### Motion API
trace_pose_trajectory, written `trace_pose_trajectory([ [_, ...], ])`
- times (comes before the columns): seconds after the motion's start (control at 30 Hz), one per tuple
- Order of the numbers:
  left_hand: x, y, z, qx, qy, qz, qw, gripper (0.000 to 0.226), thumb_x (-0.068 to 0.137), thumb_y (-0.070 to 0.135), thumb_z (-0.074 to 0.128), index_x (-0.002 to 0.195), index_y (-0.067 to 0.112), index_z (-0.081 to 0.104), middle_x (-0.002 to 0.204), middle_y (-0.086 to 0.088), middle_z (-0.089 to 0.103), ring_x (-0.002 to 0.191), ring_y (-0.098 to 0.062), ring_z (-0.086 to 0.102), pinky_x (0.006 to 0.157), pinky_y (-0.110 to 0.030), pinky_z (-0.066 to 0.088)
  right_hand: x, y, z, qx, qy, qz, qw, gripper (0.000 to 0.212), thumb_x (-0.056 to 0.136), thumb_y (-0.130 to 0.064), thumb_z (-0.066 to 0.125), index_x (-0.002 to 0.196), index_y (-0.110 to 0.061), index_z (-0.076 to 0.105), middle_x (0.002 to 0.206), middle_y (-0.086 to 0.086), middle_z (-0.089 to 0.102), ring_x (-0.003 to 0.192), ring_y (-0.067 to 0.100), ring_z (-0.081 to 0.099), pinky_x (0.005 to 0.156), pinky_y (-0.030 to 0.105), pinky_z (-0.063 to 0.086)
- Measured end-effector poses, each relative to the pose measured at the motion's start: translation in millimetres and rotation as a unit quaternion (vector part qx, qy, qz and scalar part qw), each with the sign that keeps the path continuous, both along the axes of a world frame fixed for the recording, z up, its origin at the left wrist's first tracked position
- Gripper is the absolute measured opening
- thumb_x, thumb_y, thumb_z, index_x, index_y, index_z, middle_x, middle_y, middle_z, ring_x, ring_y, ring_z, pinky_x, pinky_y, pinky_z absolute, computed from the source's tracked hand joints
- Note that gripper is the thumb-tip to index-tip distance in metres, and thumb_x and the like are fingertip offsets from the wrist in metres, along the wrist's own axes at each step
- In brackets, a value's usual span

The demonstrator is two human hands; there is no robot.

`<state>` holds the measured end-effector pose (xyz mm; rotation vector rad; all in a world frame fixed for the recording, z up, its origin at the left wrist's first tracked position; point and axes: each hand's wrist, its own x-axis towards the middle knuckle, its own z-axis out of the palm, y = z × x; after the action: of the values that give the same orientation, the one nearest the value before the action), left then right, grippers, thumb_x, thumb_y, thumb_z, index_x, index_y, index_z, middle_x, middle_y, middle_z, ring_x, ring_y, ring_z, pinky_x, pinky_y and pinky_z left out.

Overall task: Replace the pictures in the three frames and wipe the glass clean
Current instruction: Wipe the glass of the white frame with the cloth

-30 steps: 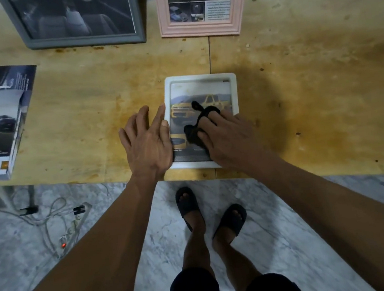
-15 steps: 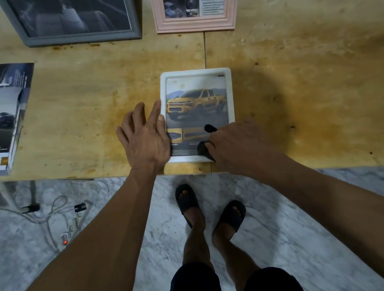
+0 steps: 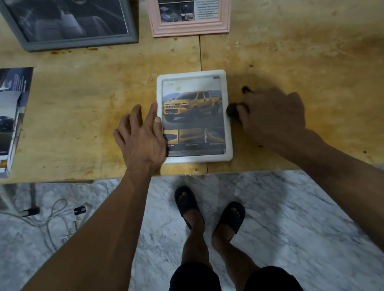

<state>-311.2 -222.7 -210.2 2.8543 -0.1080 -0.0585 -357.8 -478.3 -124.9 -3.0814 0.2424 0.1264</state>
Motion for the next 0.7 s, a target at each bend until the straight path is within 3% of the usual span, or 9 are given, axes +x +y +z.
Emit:
trace_pose_trajectory([
  [0.13,0,0,0,0.001,0.004,-0.002,1.0,0.05,0.106,0.049,0.019,0.153,0.039,0.033,0.158,-0.003,0.03,0.143,-0.032,0.023,0.115,-0.056,0.018,-4,-22,-17,0.036,-0.046,-0.157,0.986,0.042,0.107,-0.039,0.03,0.124,-0.013,0.057,0.129,0.011,0.051,0.12,0.037,0.043,0.09,0.052,0.036],
  [0.33,1,0,0,-0.004,0.008,-0.003,1.0,0.051,0.106,0.049,0.018,0.153,0.039,0.033,0.159,-0.004,0.03,0.144,-0.034,0.022,0.116,-0.055,0.017,-25,-10,-46,0.049,0.008,-0.186,0.981,0.05,0.106,-0.04,0.027,0.147,-0.013,0.037,0.147,0.015,0.034,0.13,0.038,0.034,0.092,0.049,0.04],
  [0.7,3,2,4,-0.001,0.022,-0.007,1.0,0.054,0.103,0.052,0.016,0.153,0.04,0.033,0.158,-0.005,0.031,0.142,-0.036,0.024,0.115,-0.054,0.018,-27,-4,-35,0.13,0.042,-0.237,0.962,0.054,0.104,-0.041,0.029,0.153,-0.019,0.022,0.154,0.015,0.018,0.134,0.037,0.029,0.098,0.047,0.039],
])
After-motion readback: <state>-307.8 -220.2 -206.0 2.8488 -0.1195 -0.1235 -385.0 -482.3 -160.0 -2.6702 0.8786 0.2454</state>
